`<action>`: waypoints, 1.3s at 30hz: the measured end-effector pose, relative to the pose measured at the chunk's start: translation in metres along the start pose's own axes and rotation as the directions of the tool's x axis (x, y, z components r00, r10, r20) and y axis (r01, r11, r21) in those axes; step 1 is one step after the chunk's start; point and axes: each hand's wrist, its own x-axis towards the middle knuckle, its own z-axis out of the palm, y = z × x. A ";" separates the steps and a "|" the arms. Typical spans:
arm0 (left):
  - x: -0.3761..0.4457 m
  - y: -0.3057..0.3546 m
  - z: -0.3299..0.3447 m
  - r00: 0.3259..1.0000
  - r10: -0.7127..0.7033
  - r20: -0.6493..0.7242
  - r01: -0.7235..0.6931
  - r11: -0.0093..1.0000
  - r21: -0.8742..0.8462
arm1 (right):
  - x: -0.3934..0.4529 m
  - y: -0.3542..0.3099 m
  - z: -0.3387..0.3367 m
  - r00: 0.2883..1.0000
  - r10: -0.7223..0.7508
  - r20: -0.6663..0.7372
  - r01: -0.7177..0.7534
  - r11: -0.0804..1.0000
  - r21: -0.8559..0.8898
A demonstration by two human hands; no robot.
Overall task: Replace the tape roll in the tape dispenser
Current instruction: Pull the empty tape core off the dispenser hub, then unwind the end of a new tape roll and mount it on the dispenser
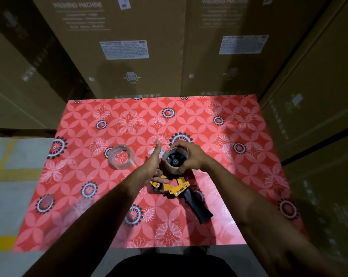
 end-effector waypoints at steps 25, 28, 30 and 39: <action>0.013 -0.008 -0.006 0.996 0.091 0.019 -0.089 0.992 -0.093 | -0.006 0.015 -0.034 0.997 -0.082 -0.012 0.082 0.946 0.314; 0.017 -0.017 -0.007 0.981 0.195 0.001 -0.193 0.975 -0.109 | -0.013 0.017 -0.033 0.983 -0.048 -0.175 0.107 0.932 0.345; 0.016 -0.025 -0.007 0.963 0.266 -0.030 -0.268 0.963 -0.045 | -0.020 0.027 -0.032 0.959 -0.010 -0.284 0.087 0.962 0.260; -0.004 -0.059 -0.012 0.738 0.654 -0.166 -0.471 0.676 0.567 | -0.030 0.066 -0.065 0.797 0.158 -0.583 -0.289 0.947 -0.138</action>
